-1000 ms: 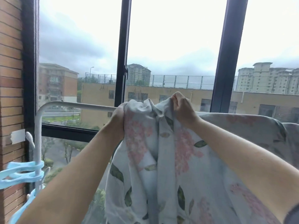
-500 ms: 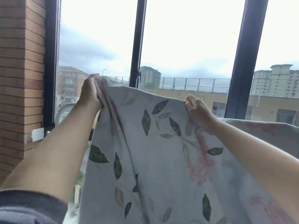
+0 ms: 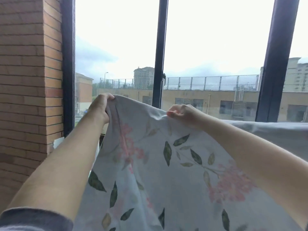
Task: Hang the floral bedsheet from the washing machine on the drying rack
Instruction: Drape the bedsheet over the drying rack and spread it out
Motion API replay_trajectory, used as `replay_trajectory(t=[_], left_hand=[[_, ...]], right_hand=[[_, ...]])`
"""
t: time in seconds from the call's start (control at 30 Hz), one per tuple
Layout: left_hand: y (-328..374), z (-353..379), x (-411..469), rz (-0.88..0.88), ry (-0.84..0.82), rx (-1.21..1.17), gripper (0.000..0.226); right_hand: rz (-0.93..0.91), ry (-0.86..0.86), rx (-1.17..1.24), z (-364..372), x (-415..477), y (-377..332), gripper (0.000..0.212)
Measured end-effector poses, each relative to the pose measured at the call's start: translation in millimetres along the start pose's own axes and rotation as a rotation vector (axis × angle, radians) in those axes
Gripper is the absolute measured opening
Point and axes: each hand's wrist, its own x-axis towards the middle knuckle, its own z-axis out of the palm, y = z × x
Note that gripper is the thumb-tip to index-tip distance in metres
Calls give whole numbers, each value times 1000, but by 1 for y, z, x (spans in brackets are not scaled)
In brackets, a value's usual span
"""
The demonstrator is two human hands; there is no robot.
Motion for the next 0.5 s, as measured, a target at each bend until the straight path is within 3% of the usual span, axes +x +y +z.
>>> replay_trajectory(t=[0.1,0.23,0.37,0.5], left_hand=[[1,-20,5,-141,-144,22,9],[-4,-35,6,-318,-284,175,20],[-25,-41,12,-371,-383,420,32],[-30,-25,7,-356,-514,168,41]], right_hand=[[11,-11,-23,9,12,-20,45],[27,75,-44,20,24,-32,11],[18,192,17,20,27,-29,33],[-13,253,37,28,23,-24,28]])
